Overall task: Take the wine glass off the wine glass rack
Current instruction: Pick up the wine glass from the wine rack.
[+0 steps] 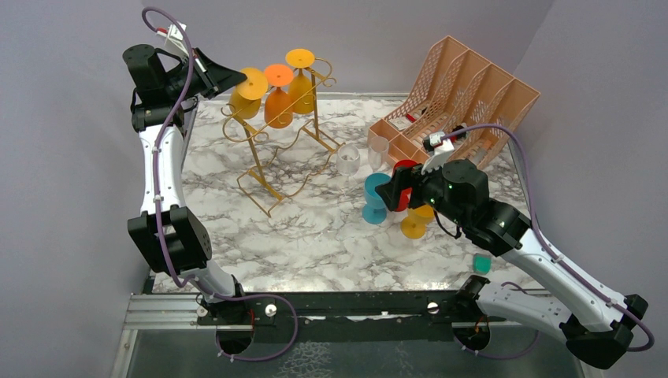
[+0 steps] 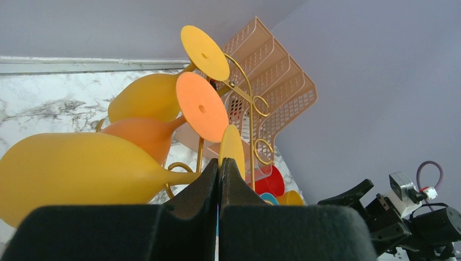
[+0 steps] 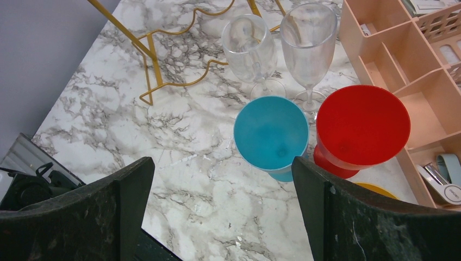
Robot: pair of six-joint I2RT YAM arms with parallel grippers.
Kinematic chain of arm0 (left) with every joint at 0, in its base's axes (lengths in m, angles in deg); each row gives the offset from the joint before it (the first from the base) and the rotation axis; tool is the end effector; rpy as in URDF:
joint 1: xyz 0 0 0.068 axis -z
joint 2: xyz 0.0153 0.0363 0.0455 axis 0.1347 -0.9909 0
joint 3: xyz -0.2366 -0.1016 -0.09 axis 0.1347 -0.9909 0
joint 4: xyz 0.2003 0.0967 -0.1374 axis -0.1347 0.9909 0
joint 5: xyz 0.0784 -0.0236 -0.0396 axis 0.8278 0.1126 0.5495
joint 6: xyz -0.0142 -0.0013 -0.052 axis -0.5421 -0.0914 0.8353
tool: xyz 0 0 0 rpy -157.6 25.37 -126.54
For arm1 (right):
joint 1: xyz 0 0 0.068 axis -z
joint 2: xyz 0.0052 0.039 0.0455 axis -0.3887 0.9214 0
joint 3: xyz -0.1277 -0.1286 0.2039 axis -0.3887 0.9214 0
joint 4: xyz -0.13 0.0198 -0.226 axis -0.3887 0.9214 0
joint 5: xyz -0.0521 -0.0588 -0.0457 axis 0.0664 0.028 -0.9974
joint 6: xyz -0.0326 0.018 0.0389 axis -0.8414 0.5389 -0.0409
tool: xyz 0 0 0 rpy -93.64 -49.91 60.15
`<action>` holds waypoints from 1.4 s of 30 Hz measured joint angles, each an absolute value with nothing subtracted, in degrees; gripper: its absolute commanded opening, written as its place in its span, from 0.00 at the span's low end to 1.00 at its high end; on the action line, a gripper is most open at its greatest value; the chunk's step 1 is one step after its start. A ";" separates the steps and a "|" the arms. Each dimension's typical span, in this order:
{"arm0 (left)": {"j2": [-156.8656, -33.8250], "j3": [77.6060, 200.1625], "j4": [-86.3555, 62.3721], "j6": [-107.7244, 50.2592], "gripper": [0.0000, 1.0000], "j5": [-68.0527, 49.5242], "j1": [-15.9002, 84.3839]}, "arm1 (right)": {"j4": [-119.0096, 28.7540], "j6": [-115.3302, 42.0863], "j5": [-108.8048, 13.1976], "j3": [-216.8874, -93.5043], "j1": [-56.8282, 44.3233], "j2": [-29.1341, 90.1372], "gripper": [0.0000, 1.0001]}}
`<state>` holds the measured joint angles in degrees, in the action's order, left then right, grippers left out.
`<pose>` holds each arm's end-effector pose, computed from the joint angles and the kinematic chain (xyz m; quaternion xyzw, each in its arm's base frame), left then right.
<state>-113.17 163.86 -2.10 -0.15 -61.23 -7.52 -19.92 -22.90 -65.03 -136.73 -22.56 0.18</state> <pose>0.3620 0.0667 0.4474 0.0094 0.7188 -0.4853 0.4977 0.1394 0.1330 0.3687 -0.1281 0.8046 0.2563 0.5202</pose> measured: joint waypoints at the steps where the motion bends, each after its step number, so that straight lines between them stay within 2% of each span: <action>1: -113.21 163.86 -2.25 0.05 0.00 -61.14 -7.52 | -19.94 -22.90 -65.05 -136.71 -22.56 0.21 1.00; 35: -120.08 163.86 -10.55 8.33 0.00 -59.90 -8.62 | -19.94 -22.92 -65.27 -136.73 -22.56 1.28 1.00; 42: -119.66 160.82 -18.84 13.51 0.00 -59.04 -10.08 | -19.94 -22.90 -65.27 -136.73 -22.56 1.28 0.99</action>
<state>-119.66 160.82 -18.84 13.51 -59.04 -10.08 -19.94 -22.90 -65.27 -136.73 -22.56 1.28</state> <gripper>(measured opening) 0.021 0.996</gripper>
